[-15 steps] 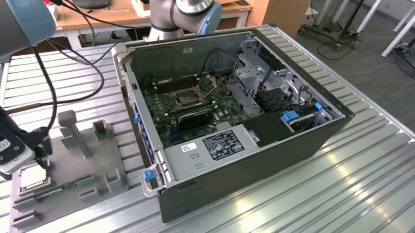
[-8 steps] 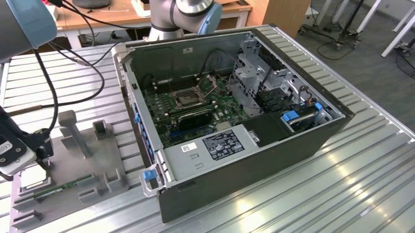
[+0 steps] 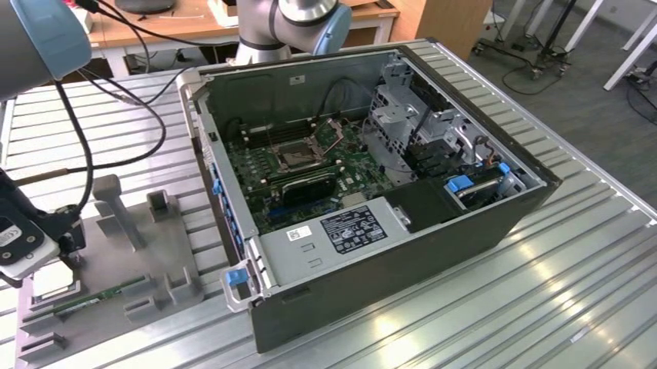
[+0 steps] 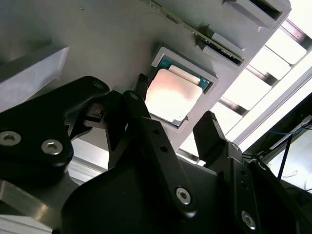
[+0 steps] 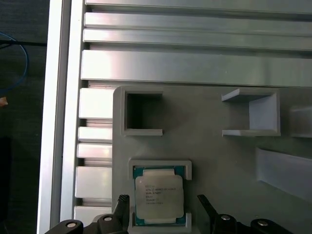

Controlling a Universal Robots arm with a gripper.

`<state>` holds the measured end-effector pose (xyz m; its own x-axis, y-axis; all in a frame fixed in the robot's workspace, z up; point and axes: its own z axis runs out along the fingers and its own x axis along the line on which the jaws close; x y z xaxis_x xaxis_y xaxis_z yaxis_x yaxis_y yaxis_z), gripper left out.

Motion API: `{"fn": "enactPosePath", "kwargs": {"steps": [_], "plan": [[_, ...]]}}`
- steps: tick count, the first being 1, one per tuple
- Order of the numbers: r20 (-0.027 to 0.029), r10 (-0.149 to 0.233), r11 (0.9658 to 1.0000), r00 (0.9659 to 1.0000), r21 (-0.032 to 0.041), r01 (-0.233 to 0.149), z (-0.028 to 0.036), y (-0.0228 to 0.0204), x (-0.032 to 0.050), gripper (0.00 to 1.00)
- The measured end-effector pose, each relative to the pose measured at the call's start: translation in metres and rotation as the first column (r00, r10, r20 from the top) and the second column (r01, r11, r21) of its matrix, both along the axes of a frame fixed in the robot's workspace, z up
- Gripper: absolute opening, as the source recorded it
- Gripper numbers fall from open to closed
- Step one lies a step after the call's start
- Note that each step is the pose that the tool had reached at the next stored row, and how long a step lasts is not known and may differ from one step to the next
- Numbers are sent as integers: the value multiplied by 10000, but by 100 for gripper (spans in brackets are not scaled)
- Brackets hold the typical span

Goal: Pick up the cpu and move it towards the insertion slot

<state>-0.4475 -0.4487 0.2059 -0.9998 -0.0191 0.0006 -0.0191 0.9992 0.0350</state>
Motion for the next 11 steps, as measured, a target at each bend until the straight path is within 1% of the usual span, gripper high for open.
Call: {"fn": "enactPosePath", "kwargs": {"steps": [6, 11], "plan": [[0, 0, 10000, 10000, 0, 0, -73, 0, 0, 65], [-1, 0, 10000, 10000, 0, 0, -108, 0, 0, 65]]}}
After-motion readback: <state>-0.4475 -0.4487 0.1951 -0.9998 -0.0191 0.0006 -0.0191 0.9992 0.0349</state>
